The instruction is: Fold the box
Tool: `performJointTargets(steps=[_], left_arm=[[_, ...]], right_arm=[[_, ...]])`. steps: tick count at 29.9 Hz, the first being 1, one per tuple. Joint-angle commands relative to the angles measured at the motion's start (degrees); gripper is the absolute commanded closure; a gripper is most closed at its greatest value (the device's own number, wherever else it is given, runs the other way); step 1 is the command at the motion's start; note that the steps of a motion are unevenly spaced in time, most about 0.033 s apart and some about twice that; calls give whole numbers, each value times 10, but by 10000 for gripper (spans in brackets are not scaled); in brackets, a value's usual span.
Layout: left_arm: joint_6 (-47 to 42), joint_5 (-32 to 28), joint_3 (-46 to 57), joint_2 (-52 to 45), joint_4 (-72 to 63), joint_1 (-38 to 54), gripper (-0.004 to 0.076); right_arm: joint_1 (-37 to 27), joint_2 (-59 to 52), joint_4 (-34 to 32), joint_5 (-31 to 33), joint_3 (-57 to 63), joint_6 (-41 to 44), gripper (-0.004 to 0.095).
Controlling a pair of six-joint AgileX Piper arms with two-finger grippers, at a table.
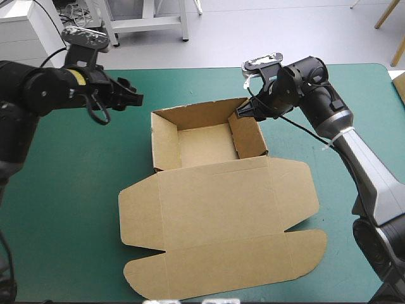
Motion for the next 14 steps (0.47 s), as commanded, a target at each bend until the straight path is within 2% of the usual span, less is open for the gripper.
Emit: performJointTargets(steps=[1,5,7,10,14], left_arm=[[4,13,43,-79,-8,-3,306],[9,13,153,-154,-4,-3,307],[9,3,230,-200,0,-3,340],[9,-43,334,-262,0,-3,456],[9,-118,490,-355,-4,-3,680]], right_arm=[[-4,-18,-12,-23,-11,-5,479],[-4,2,-27,-29,-11,-5,479],[-4,16,-34,-35,-11,-5,479],[-4,38,-36,-36,-11,-5,479],[-4,71,-36,-36,-11,-5,479]])
